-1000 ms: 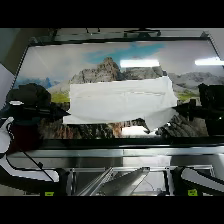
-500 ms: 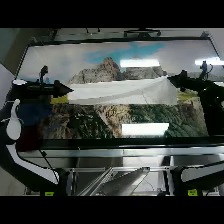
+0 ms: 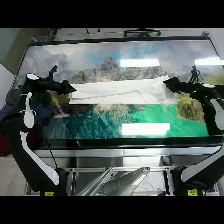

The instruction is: Fold the shirts.

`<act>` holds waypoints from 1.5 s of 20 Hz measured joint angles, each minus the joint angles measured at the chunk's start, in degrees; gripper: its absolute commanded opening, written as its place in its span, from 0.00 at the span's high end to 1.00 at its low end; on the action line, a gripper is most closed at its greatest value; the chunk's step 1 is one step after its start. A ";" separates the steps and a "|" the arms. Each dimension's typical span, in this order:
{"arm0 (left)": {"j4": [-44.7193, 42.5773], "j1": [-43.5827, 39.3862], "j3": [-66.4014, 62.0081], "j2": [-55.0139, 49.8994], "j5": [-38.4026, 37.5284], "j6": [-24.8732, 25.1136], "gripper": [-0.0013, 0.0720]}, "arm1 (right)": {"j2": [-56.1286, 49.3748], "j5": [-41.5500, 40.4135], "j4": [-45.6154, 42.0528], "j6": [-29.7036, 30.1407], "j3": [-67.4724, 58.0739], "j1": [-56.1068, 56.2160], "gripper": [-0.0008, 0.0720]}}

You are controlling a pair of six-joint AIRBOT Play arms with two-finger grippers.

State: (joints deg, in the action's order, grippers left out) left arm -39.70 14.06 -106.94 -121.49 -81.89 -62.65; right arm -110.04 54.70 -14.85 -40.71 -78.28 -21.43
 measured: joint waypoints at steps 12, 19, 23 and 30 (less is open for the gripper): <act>-0.79 3.91 -9.53 3.39 -5.25 -4.90 0.98 | -2.82 6.88 -19.08 -9.22 -7.58 -3.93 0.01; -0.63 -3.19 -8.17 6.01 -4.11 -4.81 0.98 | -5.75 9.94 -16.85 -10.14 -7.72 1.01 0.72; -1.46 -11.41 -7.41 4.94 -1.31 -4.20 0.98 | -5.97 10.27 -16.85 -10.64 -8.04 2.36 0.96; -9.49 -28.26 -7.89 -1.05 13.68 -6.93 0.98 | -1.81 19.17 -9.27 -13.77 -15.72 3.85 0.96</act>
State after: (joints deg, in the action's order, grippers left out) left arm -49.19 -14.20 -114.83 -122.54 -68.20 -69.58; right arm -111.85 73.87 -24.12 -54.48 -94.00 -17.58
